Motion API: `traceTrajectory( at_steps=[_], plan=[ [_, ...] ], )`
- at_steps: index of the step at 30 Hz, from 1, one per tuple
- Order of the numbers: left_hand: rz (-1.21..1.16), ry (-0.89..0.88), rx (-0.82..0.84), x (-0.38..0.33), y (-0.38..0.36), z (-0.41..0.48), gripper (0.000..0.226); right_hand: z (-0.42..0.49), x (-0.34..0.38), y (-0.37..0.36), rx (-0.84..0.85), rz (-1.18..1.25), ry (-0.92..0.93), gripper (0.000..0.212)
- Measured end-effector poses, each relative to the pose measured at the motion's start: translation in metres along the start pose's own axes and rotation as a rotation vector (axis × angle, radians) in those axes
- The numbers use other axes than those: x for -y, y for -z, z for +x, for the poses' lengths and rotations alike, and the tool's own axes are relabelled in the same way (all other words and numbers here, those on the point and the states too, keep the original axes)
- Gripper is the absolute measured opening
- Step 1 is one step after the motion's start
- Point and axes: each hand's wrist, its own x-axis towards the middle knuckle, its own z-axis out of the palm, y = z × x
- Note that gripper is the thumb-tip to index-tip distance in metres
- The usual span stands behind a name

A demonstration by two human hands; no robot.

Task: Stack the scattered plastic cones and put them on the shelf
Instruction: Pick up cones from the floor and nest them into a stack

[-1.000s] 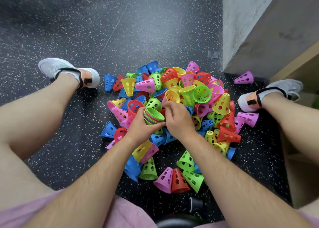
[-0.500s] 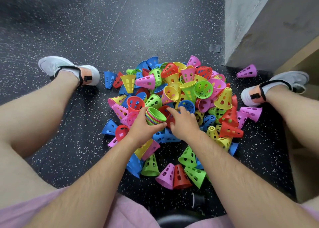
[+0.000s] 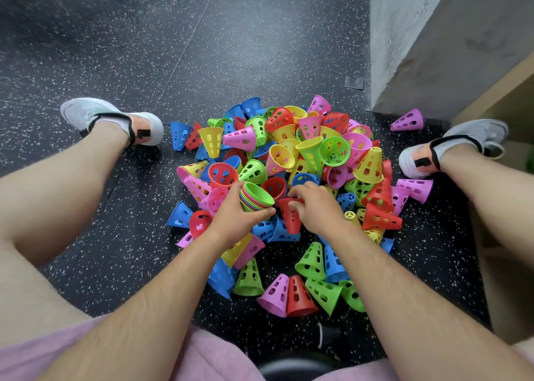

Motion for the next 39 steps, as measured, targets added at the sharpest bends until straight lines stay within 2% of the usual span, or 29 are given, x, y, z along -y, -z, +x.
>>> traceTrajectory(
  at_steps=[3, 8, 13, 15, 18, 23, 29, 32, 39],
  plan=[
    [-0.009, -0.001, -0.003, -0.003, -0.001, -0.001, 0.072, 0.004, -0.005, 0.011, -0.078, 0.133, 0.055, 0.015],
    [-0.054, -0.003, -0.024, -0.005, 0.0, 0.0, 0.07, 0.01, 0.01, 0.029, -0.326, 0.38, 0.11, 0.013],
    [-0.112, -0.007, -0.037, -0.01, 0.001, 0.001, 0.073, 0.009, 0.036, 0.033, -0.477, 0.46, 0.196, 0.012],
    [-0.114, -0.019, -0.047, -0.013, 0.002, 0.001, 0.075, 0.007, 0.046, 0.031, -0.452, 0.468, 0.228, 0.009],
    [-0.142, -0.034, -0.066, -0.015, 0.002, 0.004, 0.07, 0.002, 0.056, 0.026, -0.316, 0.472, 0.251, 0.005],
    [-0.142, -0.072, -0.118, -0.018, 0.006, 0.014, 0.063, 0.0, 0.057, 0.018, -0.217, 0.509, 0.215, 0.012],
    [-0.11, -0.072, -0.101, -0.014, 0.004, 0.023, 0.07, 0.019, 0.047, 0.014, -0.254, 0.482, 0.125, 0.022],
    [-0.093, -0.062, -0.089, -0.012, 0.001, 0.026, 0.072, 0.033, 0.037, 0.004, -0.32, 0.379, 0.049, 0.023],
    [-0.072, -0.044, -0.081, -0.006, -0.001, 0.028, 0.072, 0.059, 0.033, -0.006, -0.287, 0.15, -0.112, 0.033]
  ],
)
